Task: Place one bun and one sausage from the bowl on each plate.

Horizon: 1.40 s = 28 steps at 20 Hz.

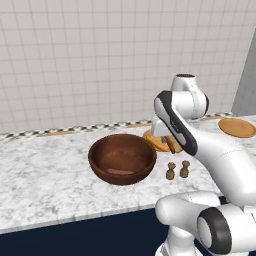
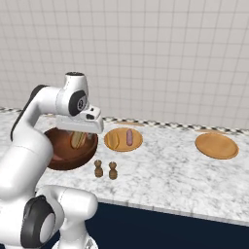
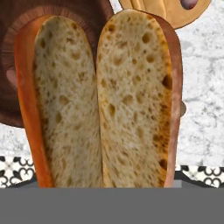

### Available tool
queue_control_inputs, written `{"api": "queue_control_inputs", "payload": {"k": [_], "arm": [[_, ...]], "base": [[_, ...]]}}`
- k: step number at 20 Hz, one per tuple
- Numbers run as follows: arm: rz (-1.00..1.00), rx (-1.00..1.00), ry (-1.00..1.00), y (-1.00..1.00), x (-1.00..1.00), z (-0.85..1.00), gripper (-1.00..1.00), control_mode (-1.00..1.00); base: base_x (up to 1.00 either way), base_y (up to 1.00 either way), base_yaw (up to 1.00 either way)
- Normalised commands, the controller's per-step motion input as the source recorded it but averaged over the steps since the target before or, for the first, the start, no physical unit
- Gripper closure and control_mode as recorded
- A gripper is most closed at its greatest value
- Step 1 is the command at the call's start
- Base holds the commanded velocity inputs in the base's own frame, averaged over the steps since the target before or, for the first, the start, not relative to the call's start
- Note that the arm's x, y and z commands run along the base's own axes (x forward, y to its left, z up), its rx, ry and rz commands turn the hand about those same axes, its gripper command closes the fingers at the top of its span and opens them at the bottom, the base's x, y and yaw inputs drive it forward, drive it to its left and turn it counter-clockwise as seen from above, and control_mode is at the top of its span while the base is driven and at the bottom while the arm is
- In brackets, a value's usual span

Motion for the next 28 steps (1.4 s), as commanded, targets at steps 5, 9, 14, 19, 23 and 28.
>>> {"api": "queue_control_inputs", "payload": {"k": [5,9,14,19,23,28], "arm": [[0.00,0.00,0.00,0.00,-0.01,0.00,1.00,1.00],[0.00,0.00,0.00,0.00,0.00,0.00,1.00,1.00],[0.00,0.00,0.00,0.00,0.00,0.00,1.00,1.00],[0.00,0.00,0.00,0.00,0.00,0.00,1.00,1.00],[0.00,0.00,0.00,0.00,0.00,0.00,1.00,1.00],[0.00,0.00,0.00,0.00,0.00,0.00,1.00,1.00]], "base": [[-0.02,-0.01,0.00],[-0.15,-0.74,-0.01],[0.00,-0.91,-0.01],[0.00,-0.68,-0.02],[0.00,-0.53,-0.05],[0.00,0.00,-0.02]]}}
